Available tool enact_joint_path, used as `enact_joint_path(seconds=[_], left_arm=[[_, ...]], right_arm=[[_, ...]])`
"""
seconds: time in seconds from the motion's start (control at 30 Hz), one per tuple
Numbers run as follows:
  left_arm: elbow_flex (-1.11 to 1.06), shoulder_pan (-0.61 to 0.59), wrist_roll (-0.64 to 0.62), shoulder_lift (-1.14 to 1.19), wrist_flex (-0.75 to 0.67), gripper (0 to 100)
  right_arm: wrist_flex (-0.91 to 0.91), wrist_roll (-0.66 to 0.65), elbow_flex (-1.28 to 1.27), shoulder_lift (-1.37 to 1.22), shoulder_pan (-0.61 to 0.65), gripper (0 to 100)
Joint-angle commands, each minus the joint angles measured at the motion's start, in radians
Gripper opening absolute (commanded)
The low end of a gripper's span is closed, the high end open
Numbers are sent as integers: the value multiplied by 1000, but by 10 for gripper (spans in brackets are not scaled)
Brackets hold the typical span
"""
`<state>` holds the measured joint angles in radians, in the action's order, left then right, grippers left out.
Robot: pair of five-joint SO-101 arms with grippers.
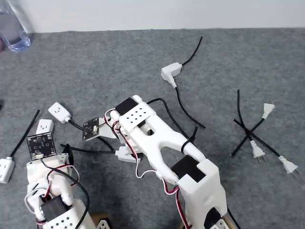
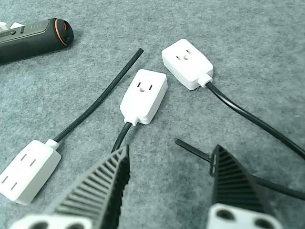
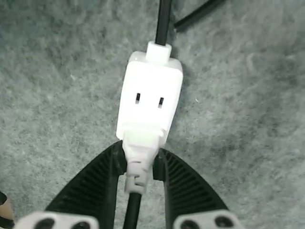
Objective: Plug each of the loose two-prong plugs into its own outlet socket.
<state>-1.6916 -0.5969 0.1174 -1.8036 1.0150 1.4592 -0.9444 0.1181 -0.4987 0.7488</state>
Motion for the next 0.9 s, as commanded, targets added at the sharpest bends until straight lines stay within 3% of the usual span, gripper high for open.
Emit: enact_joint_path(seconds=[0.0, 0.07, 0.23, 0.33, 0.43, 0.57, 0.87], left_arm=[[7, 0, 6, -9, -28, 263], [7, 0, 6, -9, -28, 263], [7, 0, 6, -9, -28, 263], [7, -5, 6, -9, -28, 263], [24, -14, 6, -11, -26, 263], [81, -150, 2, -11, -21, 261], [116, -321, -192, -11, -29, 261]], right_arm=[[30, 17, 20, -79, 56, 10], [81, 48, 51, -48, 64, 37], [171, 87, 84, 54, 70, 295], [197, 86, 84, 91, 73, 377], [200, 89, 86, 125, 91, 370], [162, 92, 84, 136, 114, 345], [-19, 167, 83, 18, 113, 340]])
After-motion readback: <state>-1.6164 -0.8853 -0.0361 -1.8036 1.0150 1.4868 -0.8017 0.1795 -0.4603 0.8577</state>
